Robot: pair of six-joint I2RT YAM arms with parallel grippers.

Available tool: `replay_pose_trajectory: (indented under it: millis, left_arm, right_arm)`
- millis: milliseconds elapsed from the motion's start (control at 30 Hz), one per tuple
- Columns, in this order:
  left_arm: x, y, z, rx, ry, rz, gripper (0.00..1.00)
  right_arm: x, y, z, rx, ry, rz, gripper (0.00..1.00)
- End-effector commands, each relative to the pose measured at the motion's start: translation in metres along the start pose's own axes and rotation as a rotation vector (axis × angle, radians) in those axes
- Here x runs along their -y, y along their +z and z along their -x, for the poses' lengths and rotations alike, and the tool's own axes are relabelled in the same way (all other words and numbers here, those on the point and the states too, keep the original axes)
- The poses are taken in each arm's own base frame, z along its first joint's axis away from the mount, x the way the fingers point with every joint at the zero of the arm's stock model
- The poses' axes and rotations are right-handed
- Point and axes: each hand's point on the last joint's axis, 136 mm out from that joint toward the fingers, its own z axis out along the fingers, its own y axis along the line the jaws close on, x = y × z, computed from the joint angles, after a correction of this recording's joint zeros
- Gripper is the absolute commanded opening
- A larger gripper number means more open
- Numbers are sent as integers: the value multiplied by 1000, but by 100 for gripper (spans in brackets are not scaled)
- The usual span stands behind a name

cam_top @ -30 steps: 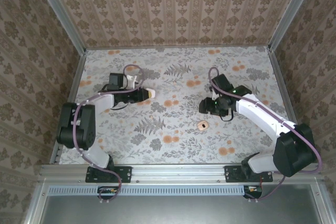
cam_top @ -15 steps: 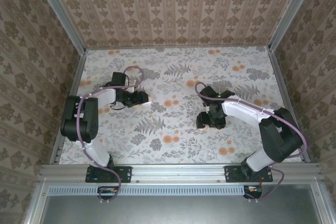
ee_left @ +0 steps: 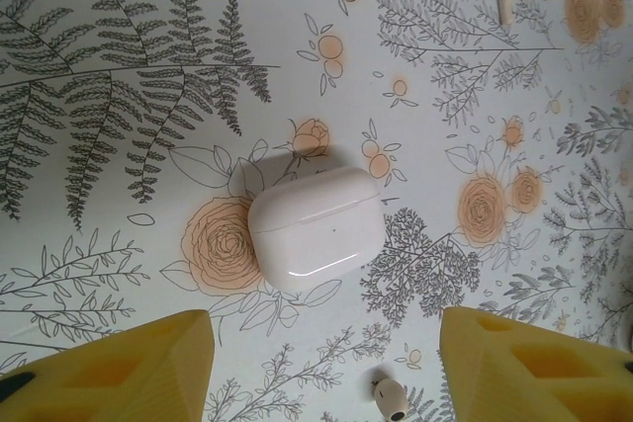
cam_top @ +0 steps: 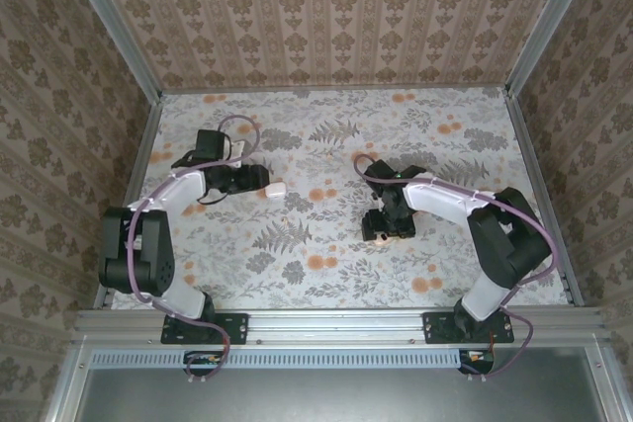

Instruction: Insert wireless bluetooth earbuds into charging case

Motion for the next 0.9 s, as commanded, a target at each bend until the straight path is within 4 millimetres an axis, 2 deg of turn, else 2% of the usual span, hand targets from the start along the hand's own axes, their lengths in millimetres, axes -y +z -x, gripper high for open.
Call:
replay_pose_trajectory:
  millis: [0, 133, 300, 467, 667, 767, 867]
  left_arm:
    - [1, -8, 0, 31, 9, 6, 61]
    - [5, -15, 1, 69, 20, 6, 61]
    - [8, -25, 2, 102, 41, 8, 61]
    - [20, -33, 11, 159, 76, -34, 59]
    - [55, -49, 26, 294, 201, -145, 57]
    - [82, -63, 30, 376, 314, -187, 57]
    - [111, -78, 29, 477, 427, -226, 57]
  right_arm:
    - [0, 2, 8, -2, -32, -35, 73]
    - [-1, 11, 11, -7, -32, -42, 71]
    - [-1, 21, 4, -44, -39, -66, 68]
    - [4, 19, 2, -24, -10, -99, 59]
    - [-16, -4, 19, 77, 57, 31, 49]
    - [-31, -25, 30, 153, 122, 145, 45]
    - [-44, -57, 44, 259, 186, 264, 44]
